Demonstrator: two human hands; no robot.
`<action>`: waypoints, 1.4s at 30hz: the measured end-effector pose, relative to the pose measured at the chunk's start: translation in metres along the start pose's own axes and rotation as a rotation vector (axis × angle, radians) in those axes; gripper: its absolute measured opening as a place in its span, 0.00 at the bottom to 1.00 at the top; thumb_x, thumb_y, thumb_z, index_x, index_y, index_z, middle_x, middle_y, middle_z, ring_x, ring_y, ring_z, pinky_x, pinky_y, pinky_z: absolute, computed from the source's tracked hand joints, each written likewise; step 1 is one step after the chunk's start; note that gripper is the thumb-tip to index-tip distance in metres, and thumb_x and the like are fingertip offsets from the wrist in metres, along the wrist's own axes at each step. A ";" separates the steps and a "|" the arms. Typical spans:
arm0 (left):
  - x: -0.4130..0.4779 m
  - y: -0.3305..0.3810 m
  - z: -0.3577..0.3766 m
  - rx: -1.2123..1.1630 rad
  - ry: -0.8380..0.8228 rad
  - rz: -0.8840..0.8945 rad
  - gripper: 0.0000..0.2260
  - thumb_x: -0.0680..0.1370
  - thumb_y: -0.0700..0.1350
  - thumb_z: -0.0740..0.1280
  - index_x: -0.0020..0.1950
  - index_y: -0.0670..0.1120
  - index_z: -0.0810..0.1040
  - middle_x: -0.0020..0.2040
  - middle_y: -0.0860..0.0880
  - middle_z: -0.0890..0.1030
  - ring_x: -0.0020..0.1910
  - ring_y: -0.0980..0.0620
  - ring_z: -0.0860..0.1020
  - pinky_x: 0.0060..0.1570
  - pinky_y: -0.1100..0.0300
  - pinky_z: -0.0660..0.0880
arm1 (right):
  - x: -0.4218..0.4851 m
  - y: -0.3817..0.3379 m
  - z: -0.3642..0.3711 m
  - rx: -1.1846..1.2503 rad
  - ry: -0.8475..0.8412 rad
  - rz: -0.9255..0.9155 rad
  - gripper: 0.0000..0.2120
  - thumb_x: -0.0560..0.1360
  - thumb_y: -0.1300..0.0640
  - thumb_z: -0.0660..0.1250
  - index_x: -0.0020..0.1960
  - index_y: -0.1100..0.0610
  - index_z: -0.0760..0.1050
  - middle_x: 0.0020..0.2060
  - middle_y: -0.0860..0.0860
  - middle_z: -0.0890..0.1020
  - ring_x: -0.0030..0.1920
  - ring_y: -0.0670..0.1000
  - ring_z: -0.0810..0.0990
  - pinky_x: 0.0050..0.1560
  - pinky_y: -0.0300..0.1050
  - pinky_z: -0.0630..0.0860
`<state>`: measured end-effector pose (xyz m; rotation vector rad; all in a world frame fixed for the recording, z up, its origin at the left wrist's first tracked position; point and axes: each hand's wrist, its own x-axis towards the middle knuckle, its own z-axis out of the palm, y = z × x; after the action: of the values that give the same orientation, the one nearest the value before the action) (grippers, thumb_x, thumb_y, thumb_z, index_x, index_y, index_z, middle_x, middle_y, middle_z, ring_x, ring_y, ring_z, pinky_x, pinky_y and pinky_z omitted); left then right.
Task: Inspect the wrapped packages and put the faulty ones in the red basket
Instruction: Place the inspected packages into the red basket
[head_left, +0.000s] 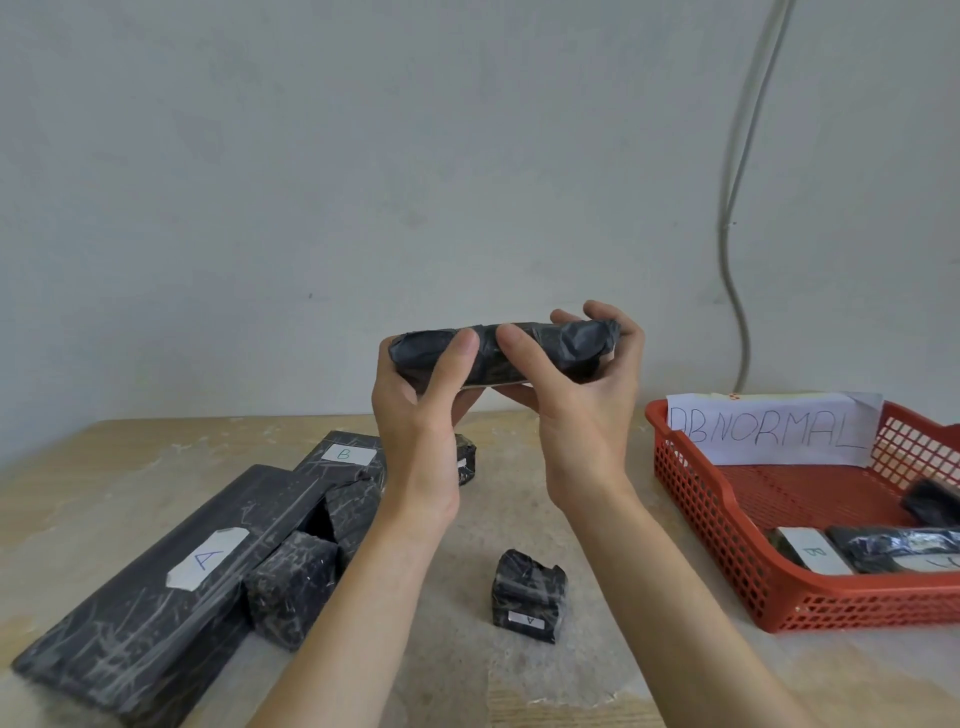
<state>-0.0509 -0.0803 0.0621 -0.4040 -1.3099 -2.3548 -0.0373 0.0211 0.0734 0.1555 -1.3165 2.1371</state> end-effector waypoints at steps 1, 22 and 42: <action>0.000 0.000 0.000 -0.011 0.010 -0.004 0.18 0.73 0.47 0.75 0.59 0.41 0.77 0.50 0.49 0.86 0.55 0.52 0.86 0.57 0.51 0.84 | 0.000 0.000 0.001 -0.013 0.007 -0.014 0.32 0.70 0.61 0.84 0.66 0.48 0.71 0.64 0.52 0.78 0.60 0.53 0.85 0.52 0.52 0.87; 0.001 -0.001 -0.001 0.031 -0.083 -0.003 0.10 0.78 0.46 0.69 0.58 0.47 0.77 0.54 0.48 0.85 0.58 0.48 0.84 0.59 0.44 0.83 | 0.007 -0.005 -0.004 -0.031 0.013 0.043 0.25 0.71 0.58 0.83 0.62 0.53 0.73 0.53 0.55 0.83 0.55 0.56 0.87 0.46 0.48 0.87; 0.011 0.013 -0.012 0.228 -0.133 0.176 0.22 0.71 0.59 0.76 0.60 0.53 0.74 0.57 0.56 0.80 0.52 0.62 0.81 0.54 0.63 0.79 | 0.027 -0.038 -0.022 0.021 -0.218 0.411 0.20 0.79 0.45 0.71 0.60 0.60 0.83 0.48 0.55 0.85 0.40 0.52 0.87 0.32 0.44 0.82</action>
<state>-0.0547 -0.0985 0.0701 -0.5862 -1.5180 -2.0382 -0.0333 0.0628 0.1024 0.1389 -1.5589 2.5350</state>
